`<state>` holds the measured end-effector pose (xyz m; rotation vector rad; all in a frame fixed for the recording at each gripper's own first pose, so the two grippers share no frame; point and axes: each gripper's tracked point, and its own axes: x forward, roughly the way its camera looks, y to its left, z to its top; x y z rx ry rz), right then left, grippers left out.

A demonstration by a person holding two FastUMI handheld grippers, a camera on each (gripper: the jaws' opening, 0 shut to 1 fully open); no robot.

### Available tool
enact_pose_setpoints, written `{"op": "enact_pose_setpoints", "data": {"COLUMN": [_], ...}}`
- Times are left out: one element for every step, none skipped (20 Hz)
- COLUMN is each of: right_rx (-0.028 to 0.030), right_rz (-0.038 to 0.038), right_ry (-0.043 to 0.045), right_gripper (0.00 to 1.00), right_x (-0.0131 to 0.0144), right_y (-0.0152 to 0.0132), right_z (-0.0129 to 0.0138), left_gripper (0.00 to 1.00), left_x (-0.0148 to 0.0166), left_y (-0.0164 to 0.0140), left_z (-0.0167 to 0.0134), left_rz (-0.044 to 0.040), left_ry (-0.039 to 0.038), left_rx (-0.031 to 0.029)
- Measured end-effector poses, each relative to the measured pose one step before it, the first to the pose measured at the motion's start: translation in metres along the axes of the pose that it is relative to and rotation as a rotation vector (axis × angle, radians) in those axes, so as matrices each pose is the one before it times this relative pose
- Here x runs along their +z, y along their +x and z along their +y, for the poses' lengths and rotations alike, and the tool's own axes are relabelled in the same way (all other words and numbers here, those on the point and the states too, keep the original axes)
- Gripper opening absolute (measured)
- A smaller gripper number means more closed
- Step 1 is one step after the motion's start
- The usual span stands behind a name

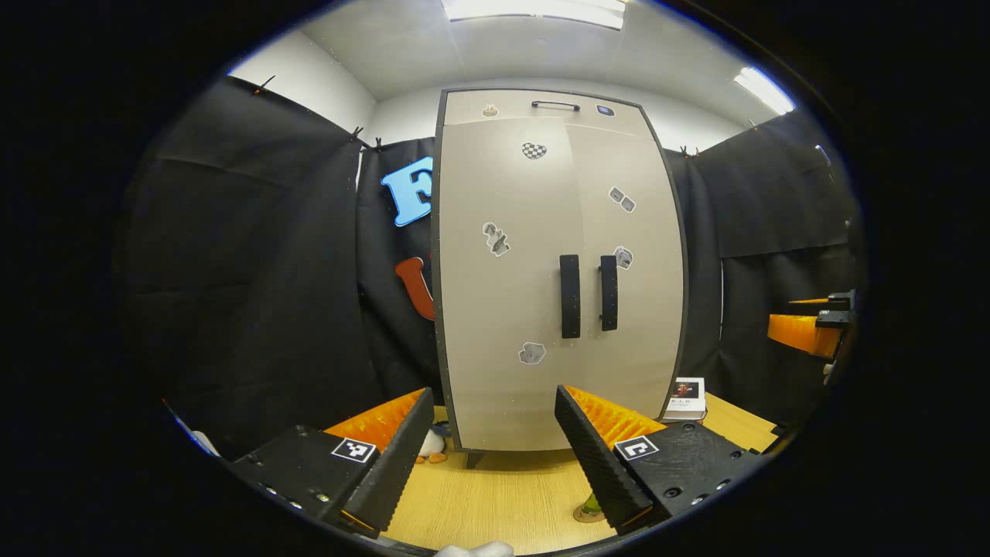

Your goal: Grasp the bottle in the cabinet with the left hand and place it on the coaster, then close the right door with the right hand and the left door with the left hand.

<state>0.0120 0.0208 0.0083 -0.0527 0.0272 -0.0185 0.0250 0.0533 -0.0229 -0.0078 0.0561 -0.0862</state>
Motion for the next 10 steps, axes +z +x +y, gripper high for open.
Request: {"op": "enact_pose_setpoints", "data": {"right_rx": [0.00085, 0.00047, 0.00221, 0.00044, 0.00421, 0.0026, 0.0027, 0.00075, 0.00103, 0.00202], "right_rz": [-0.00562, -0.00158, -0.00051, 0.00352, 0.00424, -0.0001, 0.00057, 0.00241, -0.00005, 0.00127], "right_ry": [-0.00178, -0.00324, -0.00286, -0.00087, 0.00187, 0.00443, 0.002, -0.00157, 0.00023, 0.00123], "right_gripper": [0.8, 0.8, 0.8, 0.8, 0.8, 0.8, 0.8, 0.8, 0.8, 0.8], "right_x": [0.00192, 0.00061, -0.00126, -0.00119, -0.00078, 0.00018, -0.00023, -0.00072, -0.00049, -0.00087], "right_y": [-0.00041, 0.00048, 0.00125, 0.00108, -0.00002, -0.00003, -0.00015, 0.00043, -0.00005, 0.00038], "right_z": [-0.00039, 0.00001, -0.00051, -0.00045, 0.00033, 0.00031, 0.00004, -0.00078, -0.00114, 0.00005], "left_gripper": [0.96, 0.96, 0.96, 0.96, 0.95, 0.96, 0.96, 0.96, 0.96, 0.96], "left_x": [-0.0004, 0.00008, -0.00097, 0.00032, -0.00112, -0.00026, 0.00007, -0.00024, -0.00036, -0.00006], "left_y": [0.00005, -0.00132, -0.0007, -0.00009, 0.00011, -0.00013, -0.00018, -0.00129, -0.00076, -0.00037], "left_z": [-0.00084, -0.00122, 0.00071, -0.00035, -0.00077, -0.00077, -0.00077, -0.00101, -0.00116, -0.00014], "left_rz": [0.00115, 0.00332, -0.0001, 0.00101, 0.00186, 0.00076, 0.00182, 0.00106, 0.00026, -0.00044], "left_ry": [-0.00058, 0.00299, 0.00416, 0.00337, 0.00117, -0.00083, -0.00007, 0.00135, 0.00301, 0.0044], "left_rx": [-0.00225, -0.00109, 0.00275, 0.00082, 0.00288, 0.00058, 0.00116, 0.00032, 0.00048, 0.00266]}}
